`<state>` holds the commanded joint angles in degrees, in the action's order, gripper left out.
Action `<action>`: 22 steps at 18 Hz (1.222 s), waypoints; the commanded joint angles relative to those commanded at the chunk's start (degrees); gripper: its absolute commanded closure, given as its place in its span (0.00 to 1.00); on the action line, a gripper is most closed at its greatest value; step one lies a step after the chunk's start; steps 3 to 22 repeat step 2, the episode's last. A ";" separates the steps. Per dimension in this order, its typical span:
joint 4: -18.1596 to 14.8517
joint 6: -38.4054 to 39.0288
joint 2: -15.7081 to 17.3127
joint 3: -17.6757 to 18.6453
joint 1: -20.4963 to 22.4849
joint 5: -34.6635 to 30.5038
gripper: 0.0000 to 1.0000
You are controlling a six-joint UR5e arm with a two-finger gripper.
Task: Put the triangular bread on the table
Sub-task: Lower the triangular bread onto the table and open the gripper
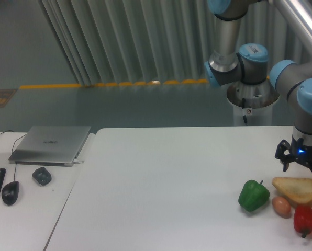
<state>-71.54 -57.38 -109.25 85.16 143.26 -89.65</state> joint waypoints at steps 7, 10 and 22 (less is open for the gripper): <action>0.00 -2.28 0.36 0.00 0.09 -0.09 0.00; 0.00 -2.28 0.36 0.00 0.09 -0.09 0.00; 0.00 -2.28 0.36 0.00 0.09 -0.09 0.00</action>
